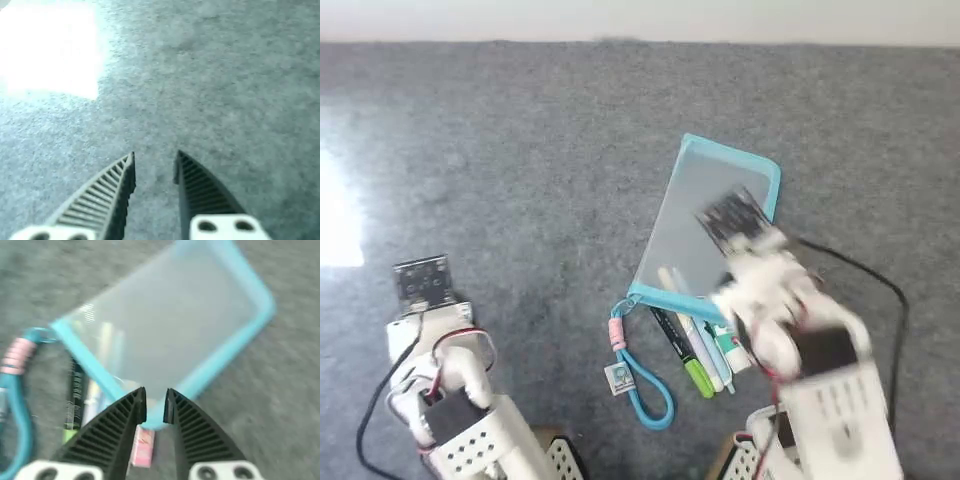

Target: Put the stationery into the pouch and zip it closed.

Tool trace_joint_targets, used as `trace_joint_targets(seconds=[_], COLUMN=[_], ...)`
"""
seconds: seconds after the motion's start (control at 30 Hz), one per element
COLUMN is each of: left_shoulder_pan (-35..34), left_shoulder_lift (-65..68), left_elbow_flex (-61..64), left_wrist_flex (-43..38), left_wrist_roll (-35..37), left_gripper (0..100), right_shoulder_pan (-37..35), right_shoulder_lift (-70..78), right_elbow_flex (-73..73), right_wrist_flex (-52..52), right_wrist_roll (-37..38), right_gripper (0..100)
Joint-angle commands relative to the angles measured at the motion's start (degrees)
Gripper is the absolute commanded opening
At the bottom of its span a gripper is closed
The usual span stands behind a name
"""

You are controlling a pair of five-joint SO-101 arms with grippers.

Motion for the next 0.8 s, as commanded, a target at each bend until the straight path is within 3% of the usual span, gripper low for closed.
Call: trace_joint_targets(seconds=[0.0, 0.13, 0.3, 0.4, 0.77], left_shoulder_pan=[-4.0, -7.6, -11.1, -11.1, -11.0], left_shoulder_lift=[-1.0, -1.0, -0.9, -0.9, -1.0], left_elbow_flex=[-2.2, -1.7, -0.3, -0.3, -0.4], left_wrist_flex=[-3.7, -6.0, -8.6, -8.4, -7.2], left_wrist_roll=[1.0, 1.1, 2.9, 3.4, 3.5], left_gripper=[12, 18, 10, 7, 8], right_shoulder_pan=[-8.9, -15.5, -23.0, -25.2, -30.9], right_shoulder_lift=[21.2, 35.9, 45.7, 48.1, 51.3], right_elbow_flex=[-12.5, -18.4, -18.8, -19.2, -18.8], right_wrist_flex=[-3.2, -6.0, -12.9, -13.9, -15.2], right_wrist_roll=[-4.1, -10.7, -21.3, -26.3, -37.3], right_gripper=[7.6, 7.6, 7.6, 8.0, 8.1])
